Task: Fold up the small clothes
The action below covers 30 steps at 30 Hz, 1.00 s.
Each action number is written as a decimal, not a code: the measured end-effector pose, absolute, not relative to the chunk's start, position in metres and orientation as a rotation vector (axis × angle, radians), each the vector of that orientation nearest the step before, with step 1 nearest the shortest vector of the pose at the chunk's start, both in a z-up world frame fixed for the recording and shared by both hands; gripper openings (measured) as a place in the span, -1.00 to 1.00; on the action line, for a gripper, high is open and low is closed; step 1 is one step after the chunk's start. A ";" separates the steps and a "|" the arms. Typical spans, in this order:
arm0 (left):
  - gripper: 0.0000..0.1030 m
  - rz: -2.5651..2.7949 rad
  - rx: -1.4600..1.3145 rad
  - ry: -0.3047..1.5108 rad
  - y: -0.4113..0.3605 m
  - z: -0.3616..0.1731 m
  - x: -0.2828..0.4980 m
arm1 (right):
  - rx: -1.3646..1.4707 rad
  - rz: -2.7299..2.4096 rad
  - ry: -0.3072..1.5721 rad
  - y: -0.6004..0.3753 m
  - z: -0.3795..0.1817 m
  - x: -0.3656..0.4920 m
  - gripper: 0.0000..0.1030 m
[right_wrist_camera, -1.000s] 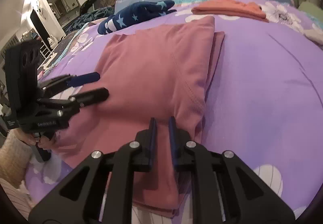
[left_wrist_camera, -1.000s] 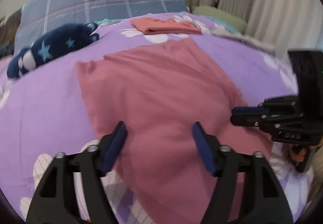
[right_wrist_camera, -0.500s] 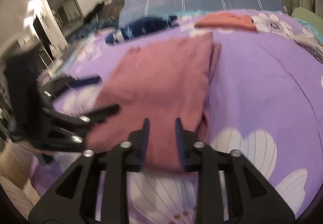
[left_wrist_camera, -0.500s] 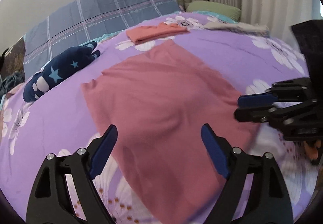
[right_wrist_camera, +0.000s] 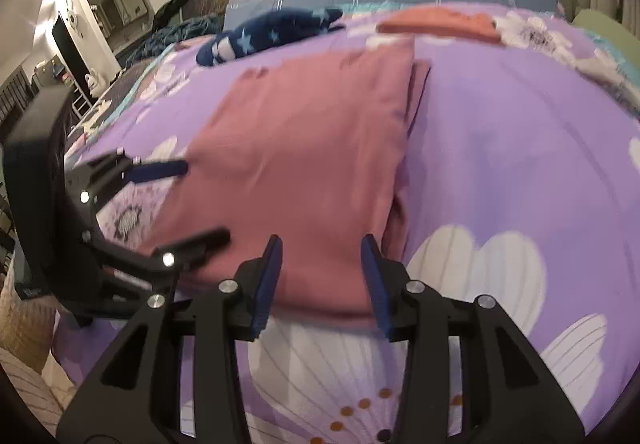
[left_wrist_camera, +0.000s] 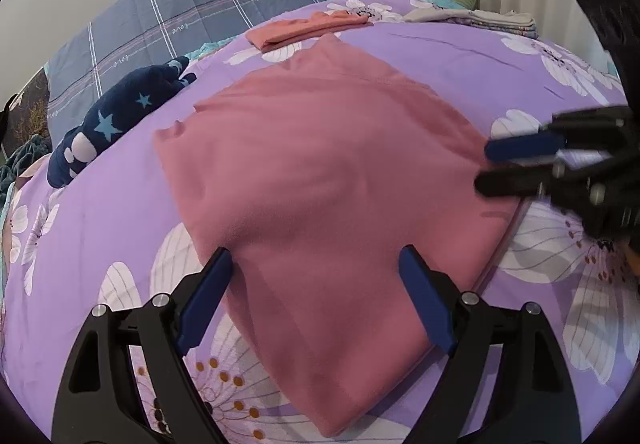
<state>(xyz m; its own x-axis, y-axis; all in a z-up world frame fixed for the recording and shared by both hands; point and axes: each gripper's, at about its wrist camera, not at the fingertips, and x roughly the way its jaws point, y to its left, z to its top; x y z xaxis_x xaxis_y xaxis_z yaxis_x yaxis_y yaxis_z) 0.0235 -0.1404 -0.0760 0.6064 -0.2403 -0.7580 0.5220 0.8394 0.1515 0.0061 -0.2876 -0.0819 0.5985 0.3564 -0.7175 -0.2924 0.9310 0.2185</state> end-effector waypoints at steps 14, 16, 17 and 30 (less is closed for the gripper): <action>0.66 -0.417 0.026 0.850 -0.080 -0.059 0.091 | 0.276 0.402 0.863 -0.337 -0.070 0.073 0.02; 0.66 -0.377 0.000 0.873 -0.076 -0.066 0.101 | 0.302 0.420 0.890 -0.337 -0.076 0.081 0.02; 0.65 -0.368 0.002 0.880 -0.075 -0.070 0.105 | 0.320 0.428 0.913 -0.339 -0.081 0.088 0.02; 0.29 -0.489 -0.169 0.954 -0.080 -0.089 0.159 | 0.421 0.553 1.020 -0.329 -0.106 0.161 -0.10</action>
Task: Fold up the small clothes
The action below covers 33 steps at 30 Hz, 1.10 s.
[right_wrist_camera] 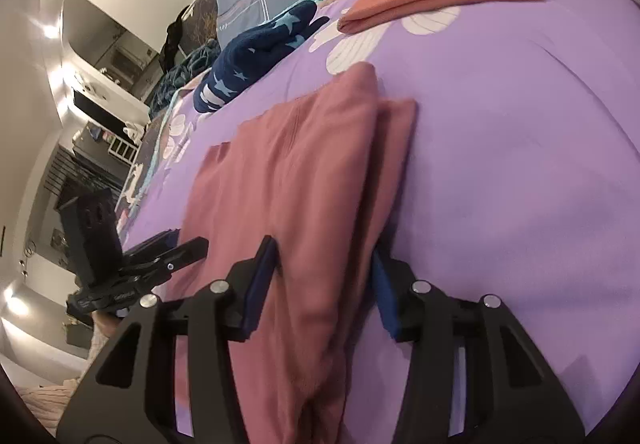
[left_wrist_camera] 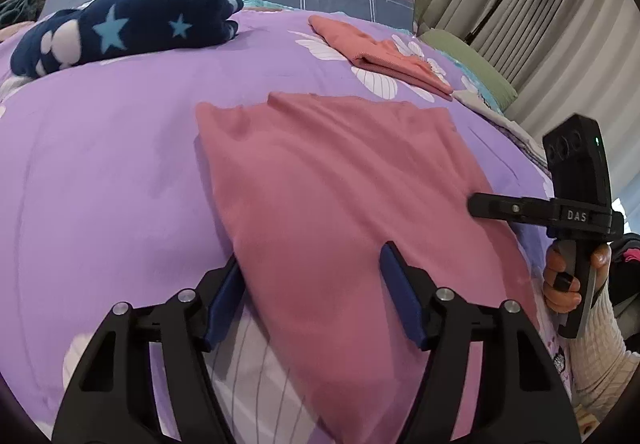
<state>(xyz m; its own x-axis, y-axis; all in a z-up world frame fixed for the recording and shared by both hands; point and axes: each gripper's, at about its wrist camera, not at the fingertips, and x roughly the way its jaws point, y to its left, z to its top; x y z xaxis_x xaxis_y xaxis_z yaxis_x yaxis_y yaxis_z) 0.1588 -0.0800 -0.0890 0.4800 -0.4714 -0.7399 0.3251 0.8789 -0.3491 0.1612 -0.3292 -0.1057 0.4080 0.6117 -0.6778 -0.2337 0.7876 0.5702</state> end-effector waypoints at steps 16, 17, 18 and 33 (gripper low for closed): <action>-0.50 -0.449 -0.030 0.823 -0.102 -0.049 0.151 | 0.151 0.434 0.841 -0.290 -0.064 0.142 -0.57; -0.51 -0.449 -0.023 0.807 -0.102 -0.043 0.148 | 0.109 0.419 0.795 -0.285 -0.051 0.130 -0.57; -0.51 -0.452 -0.018 0.790 -0.103 -0.037 0.145 | 0.091 0.412 0.772 -0.283 -0.045 0.124 -0.58; -0.54 -0.504 0.111 0.531 -0.147 0.065 0.116 | 0.019 0.314 0.436 -0.298 0.047 0.045 -0.59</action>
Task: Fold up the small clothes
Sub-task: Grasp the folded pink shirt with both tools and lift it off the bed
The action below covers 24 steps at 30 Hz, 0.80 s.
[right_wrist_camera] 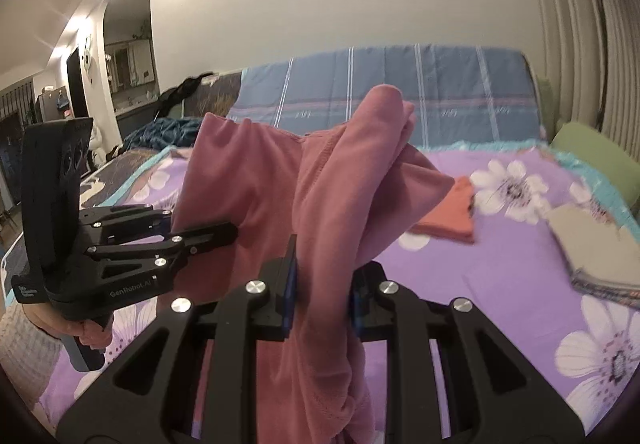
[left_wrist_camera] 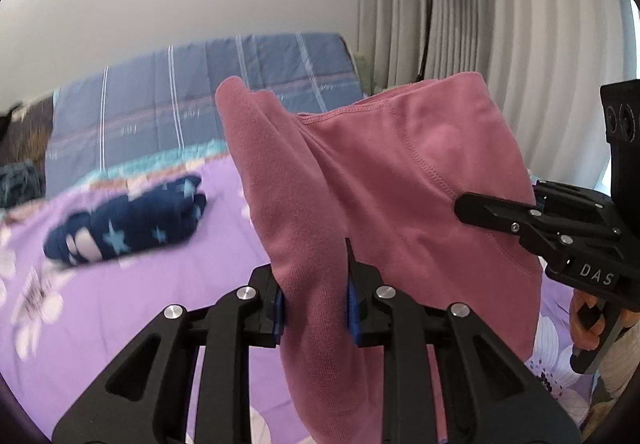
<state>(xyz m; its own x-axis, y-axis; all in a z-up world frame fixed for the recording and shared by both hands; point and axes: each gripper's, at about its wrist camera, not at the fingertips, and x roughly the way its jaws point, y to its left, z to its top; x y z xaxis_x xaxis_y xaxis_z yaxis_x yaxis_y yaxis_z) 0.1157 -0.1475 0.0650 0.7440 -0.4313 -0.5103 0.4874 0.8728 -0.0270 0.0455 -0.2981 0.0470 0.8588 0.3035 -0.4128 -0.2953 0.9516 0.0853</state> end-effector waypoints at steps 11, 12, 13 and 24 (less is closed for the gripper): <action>-0.54 -0.537 0.185 0.401 -0.188 0.109 0.144 | 0.010 0.222 0.302 -0.328 0.085 0.055 -0.59; -0.54 -0.543 0.186 0.392 -0.191 0.112 0.149 | 0.007 0.212 0.292 -0.330 0.088 0.058 -0.59; -0.54 -0.547 0.189 0.383 -0.194 0.114 0.153 | 0.004 0.204 0.280 -0.333 0.091 0.061 -0.59; -0.54 -0.531 0.280 0.281 -0.225 0.141 0.183 | -0.034 0.150 0.208 -0.360 0.112 0.104 -0.59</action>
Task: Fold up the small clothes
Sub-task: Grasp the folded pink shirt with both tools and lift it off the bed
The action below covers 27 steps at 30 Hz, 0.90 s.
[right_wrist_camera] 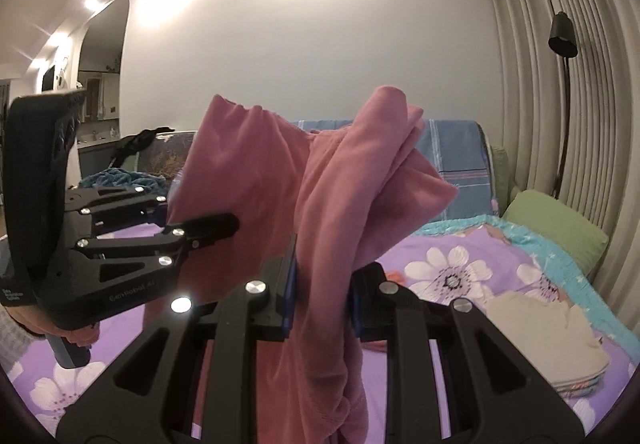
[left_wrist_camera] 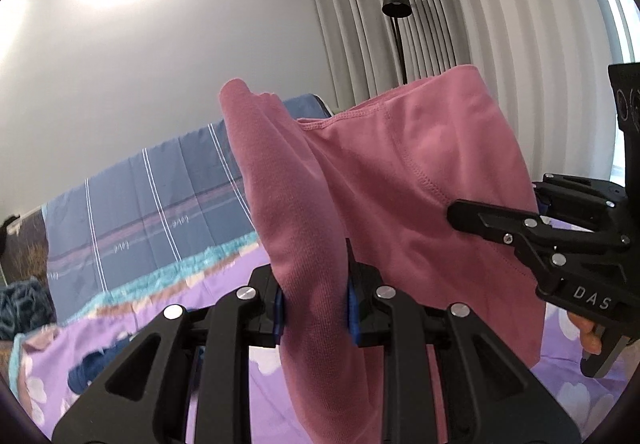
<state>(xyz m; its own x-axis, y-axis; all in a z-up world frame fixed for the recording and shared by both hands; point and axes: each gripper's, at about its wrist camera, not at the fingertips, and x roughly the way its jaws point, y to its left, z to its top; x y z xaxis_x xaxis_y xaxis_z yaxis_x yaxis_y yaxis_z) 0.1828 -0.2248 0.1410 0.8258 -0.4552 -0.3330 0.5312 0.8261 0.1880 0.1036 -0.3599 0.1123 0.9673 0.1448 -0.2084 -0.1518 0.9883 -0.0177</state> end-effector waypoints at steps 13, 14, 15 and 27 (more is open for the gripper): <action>-0.54 -0.503 0.328 0.294 -0.243 0.136 0.207 | -0.002 0.101 0.224 -0.385 0.118 0.151 -0.59; -0.53 -0.505 0.335 0.299 -0.246 0.135 0.210 | 0.002 0.100 0.229 -0.387 0.118 0.155 -0.59; -0.53 -0.507 0.340 0.301 -0.247 0.134 0.214 | 0.007 0.100 0.233 -0.389 0.117 0.159 -0.59; -0.53 -0.487 0.405 0.307 -0.259 0.137 0.249 | 0.016 0.073 0.265 -0.405 0.120 0.211 -0.59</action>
